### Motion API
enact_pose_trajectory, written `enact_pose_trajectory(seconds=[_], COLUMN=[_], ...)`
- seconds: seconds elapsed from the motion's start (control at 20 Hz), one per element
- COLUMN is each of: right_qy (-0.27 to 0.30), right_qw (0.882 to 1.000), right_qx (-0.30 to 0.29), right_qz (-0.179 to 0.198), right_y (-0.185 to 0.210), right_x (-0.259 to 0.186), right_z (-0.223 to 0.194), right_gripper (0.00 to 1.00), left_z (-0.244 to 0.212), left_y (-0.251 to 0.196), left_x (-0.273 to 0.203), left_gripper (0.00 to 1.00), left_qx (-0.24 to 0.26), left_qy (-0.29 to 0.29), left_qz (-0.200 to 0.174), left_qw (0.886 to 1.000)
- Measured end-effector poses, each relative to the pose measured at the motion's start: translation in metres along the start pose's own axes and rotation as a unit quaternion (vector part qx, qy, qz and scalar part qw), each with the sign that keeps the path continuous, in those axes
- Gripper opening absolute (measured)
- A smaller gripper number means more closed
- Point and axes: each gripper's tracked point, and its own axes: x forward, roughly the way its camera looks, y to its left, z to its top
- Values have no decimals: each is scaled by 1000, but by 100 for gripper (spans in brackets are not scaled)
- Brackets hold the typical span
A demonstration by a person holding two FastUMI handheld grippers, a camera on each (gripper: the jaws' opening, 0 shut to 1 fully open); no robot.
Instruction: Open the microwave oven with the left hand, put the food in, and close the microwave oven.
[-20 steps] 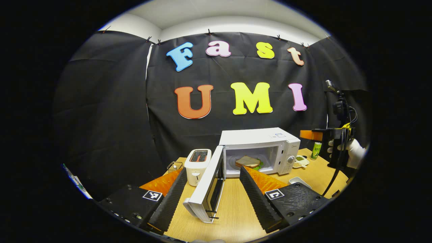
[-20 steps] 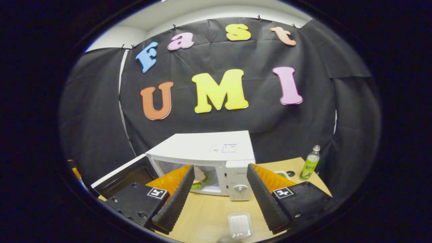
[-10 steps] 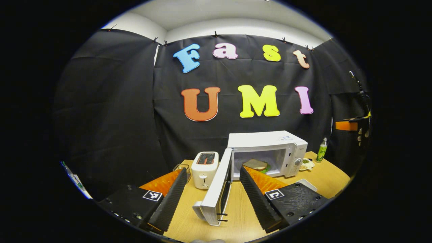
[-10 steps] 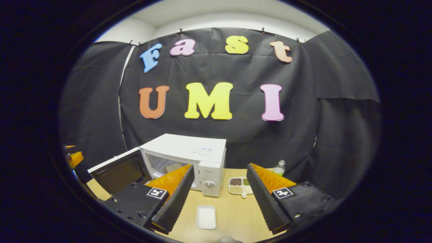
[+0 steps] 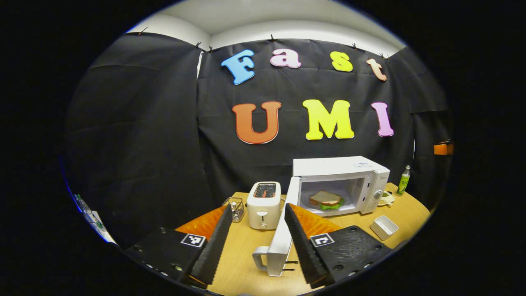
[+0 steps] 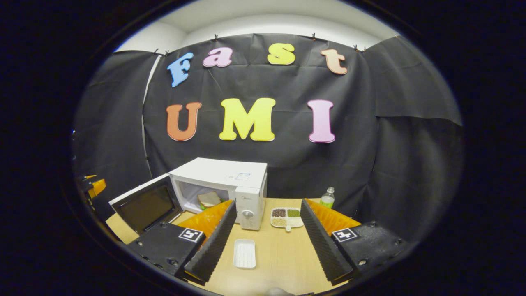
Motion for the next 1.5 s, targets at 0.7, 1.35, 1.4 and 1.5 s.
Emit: enact_pose_trajectory(seconds=[0.7, 1.35, 1.4, 1.5], right_qy=[46, 49, 49, 51], right_qw=[999, 999, 999, 999], right_qx=[-8, -9, -10, -13], right_qz=[-9, -4, -2, -5], right_y=[-21, -20, -21, -24], right_x=[-19, -38, -39, -40], right_z=[-28, -31, -30, -30], right_gripper=[99, 99, 99, 99], left_z=[-112, -113, -114, -112], left_y=[32, -34, -43, -63], left_x=[35, 27, 27, 27], left_gripper=[0, 0, 0, 0], left_qx=[6, 9, 6, 5], left_qy=[83, 83, 83, 83], left_qz=[9, -50, -58, -76], left_qw=[997, 995, 995, 994])
